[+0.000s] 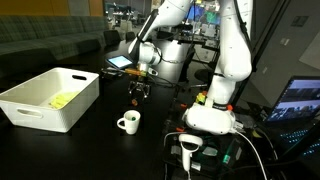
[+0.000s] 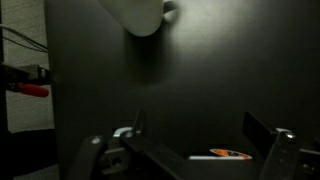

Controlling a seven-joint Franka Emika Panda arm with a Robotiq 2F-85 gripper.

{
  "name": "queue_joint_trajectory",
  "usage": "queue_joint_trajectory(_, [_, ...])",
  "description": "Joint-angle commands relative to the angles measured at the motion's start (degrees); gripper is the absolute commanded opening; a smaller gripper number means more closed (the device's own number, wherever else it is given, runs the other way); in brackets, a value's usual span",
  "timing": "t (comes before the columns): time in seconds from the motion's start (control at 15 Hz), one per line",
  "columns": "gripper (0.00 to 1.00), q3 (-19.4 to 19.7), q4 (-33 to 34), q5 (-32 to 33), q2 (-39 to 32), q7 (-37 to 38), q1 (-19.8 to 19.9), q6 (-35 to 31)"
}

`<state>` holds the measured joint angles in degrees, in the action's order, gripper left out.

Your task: Put the towels into the basket and the marker and tape into the mug

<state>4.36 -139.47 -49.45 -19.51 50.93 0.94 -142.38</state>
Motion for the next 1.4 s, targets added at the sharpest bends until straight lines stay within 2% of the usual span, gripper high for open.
queue_joint_trajectory(0.0, [1.00, 1.4, 2.4, 4.9, -1.5, 11.5, -3.0, -2.4])
queue_joint_trajectory(0.33, [1.00, 2.5, 4.6, 17.1, -3.4, 27.6, -5.5, -1.4])
queue_joint_trajectory(0.67, [1.00, 2.2, 5.3, 26.6, -3.8, 38.6, -5.8, 0.3])
queue_joint_trajectory(0.93, [1.00, 1.8, 5.5, 29.7, -4.2, 43.0, -5.6, -0.2])
queue_joint_trajectory(1.33, [1.00, 0.9, 6.7, 30.6, -6.2, 45.8, -6.0, -2.1])
